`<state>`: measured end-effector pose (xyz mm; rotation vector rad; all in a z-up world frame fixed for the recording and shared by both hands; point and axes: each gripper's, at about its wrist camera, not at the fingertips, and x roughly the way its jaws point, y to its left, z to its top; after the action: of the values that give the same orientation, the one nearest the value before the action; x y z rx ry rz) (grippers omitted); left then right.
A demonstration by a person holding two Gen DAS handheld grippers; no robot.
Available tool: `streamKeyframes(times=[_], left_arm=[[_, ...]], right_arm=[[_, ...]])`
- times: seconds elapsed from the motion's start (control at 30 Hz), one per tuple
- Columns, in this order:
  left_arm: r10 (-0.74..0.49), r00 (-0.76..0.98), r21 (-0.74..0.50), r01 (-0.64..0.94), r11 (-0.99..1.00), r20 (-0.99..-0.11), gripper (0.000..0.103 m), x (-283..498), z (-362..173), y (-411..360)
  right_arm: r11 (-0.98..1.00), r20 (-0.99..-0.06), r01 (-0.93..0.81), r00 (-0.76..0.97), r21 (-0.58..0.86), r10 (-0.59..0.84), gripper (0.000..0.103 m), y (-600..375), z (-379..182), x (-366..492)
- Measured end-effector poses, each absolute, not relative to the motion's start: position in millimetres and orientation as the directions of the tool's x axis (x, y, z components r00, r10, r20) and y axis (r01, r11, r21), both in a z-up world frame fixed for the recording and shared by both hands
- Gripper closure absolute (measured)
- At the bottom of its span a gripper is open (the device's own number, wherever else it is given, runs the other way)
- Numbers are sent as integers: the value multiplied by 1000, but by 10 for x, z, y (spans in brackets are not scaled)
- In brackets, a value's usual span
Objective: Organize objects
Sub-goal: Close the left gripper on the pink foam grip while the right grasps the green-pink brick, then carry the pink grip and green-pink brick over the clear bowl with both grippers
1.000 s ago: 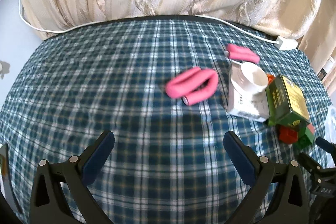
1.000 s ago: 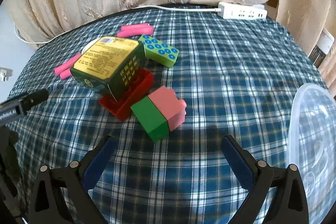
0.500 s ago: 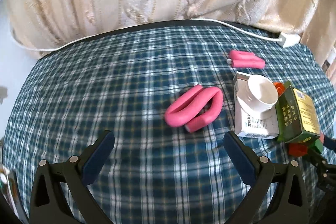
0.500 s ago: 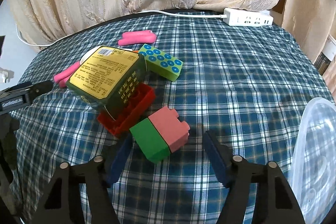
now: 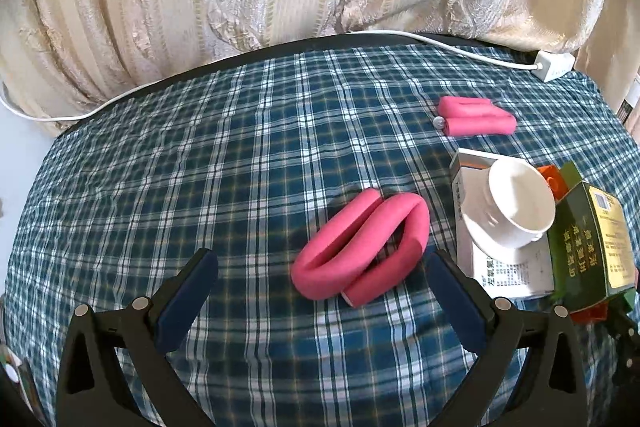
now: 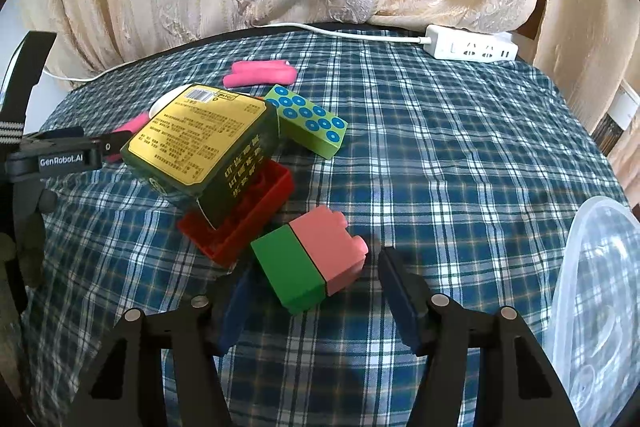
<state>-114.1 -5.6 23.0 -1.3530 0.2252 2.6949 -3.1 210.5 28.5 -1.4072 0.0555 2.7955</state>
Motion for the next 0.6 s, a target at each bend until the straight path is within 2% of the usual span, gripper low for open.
streamKeyframes(times=[0.23,0.3,0.37,0.43,0.6], left_arm=[[78,-573,55,-210,-976,-816,15,-1175,138,-32],[106,-566,32,-229,-973,-818,30,-1177,122,-14],[135,-563,3,-238,-971,-816,37,-1170,128,-16],[133,-569,7,-237,-972,-811,38,-1151,130,-5],[143,-587,-12,-221,-975,-797,39,-1077,213,-25]], right_arm=[[-1000,-797,-26,-604,13,5,39,2100,275,-15],[-1000,-794,-26,-607,12,6,39,2102,276,-11],[-999,-792,-29,-610,13,7,41,2106,276,-12],[-999,-789,-33,-614,16,8,48,2110,282,-6],[-998,-786,-41,-618,38,-5,49,2141,286,46]])
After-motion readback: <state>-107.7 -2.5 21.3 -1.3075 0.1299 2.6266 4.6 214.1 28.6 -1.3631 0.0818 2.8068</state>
